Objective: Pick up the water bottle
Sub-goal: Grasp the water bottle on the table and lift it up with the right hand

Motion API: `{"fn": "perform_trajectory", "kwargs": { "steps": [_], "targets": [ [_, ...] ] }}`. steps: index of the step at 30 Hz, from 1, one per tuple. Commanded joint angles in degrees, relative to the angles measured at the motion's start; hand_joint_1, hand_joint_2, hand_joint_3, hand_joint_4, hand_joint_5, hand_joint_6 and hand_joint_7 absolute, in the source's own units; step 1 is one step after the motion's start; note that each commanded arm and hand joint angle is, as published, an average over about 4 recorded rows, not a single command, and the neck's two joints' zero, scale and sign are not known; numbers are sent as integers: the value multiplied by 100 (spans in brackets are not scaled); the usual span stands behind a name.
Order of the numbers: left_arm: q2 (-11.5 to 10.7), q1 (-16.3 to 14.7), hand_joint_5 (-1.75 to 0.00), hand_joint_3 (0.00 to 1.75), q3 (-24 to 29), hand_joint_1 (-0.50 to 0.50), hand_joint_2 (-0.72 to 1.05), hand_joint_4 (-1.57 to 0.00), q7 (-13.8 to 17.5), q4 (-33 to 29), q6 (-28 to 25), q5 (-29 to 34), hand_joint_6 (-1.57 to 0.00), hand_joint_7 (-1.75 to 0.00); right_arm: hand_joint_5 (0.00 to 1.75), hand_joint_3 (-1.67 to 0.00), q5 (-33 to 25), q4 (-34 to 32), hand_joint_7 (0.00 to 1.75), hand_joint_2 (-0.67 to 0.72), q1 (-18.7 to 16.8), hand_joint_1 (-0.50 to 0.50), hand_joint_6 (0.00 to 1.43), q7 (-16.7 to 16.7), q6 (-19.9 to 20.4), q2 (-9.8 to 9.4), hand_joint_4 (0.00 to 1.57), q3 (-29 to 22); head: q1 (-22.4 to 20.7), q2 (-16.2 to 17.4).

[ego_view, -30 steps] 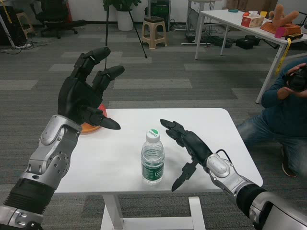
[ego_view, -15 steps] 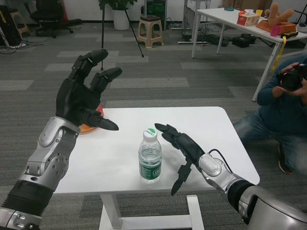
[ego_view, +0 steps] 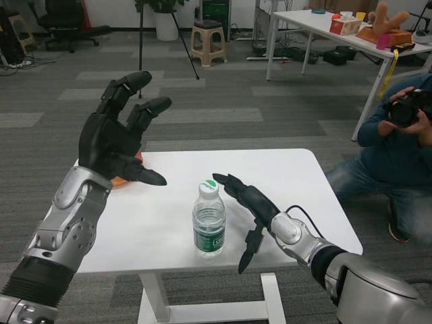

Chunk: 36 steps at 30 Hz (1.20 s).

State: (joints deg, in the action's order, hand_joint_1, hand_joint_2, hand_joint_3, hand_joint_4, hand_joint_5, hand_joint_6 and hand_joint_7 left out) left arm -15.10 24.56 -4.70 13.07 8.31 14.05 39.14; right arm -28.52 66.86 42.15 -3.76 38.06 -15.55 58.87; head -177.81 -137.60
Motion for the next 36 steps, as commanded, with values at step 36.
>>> {"fn": "perform_trajectory", "kwargs": {
  "steps": [36],
  "targets": [
    [59,36,-103,4,-206,-50,-2,0,11,154,-7,49,0,-98,0,-8,-31,126,14,47,496,-50,0,-389,-132,148,0,1113,167,43]
  ]
}}
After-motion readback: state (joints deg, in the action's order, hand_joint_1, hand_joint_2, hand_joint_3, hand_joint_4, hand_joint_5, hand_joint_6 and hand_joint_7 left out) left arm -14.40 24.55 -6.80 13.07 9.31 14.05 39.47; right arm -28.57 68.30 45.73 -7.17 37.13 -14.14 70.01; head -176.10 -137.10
